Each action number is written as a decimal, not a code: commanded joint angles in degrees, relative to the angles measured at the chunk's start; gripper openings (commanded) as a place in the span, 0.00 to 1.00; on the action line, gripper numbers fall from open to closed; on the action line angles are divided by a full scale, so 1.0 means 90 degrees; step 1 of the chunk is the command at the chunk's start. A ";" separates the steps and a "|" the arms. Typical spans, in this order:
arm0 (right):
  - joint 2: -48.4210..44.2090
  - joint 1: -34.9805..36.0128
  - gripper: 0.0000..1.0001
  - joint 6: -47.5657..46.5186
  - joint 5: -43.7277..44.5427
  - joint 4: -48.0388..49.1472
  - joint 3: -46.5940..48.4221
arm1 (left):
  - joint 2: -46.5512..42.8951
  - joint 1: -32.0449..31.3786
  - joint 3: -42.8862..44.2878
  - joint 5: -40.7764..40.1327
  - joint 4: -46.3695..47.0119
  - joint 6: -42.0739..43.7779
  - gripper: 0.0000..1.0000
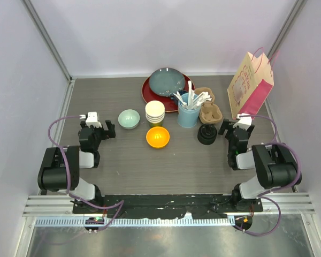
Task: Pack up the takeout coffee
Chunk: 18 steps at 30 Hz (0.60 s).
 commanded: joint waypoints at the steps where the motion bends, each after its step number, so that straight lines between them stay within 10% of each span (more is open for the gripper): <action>1: -0.0914 -0.0009 0.92 0.0152 0.0422 -0.0864 0.0483 | -0.0045 0.0001 0.0157 0.0064 0.0253 0.0092 1.00; 7: -0.2058 -0.0009 0.91 0.0757 0.0082 -0.2925 0.1293 | -0.0297 0.0001 0.0225 0.0152 -0.0076 0.0141 1.00; 13: -0.2430 -0.0019 0.81 0.1245 -0.0436 -0.5444 0.2727 | -0.0817 0.0040 0.2752 0.0853 -0.4875 0.0550 1.00; 18: -0.2196 -0.0019 0.71 0.1295 -0.0788 -0.7007 0.4006 | -0.0924 0.0040 0.4118 0.1294 -0.6688 0.0717 0.98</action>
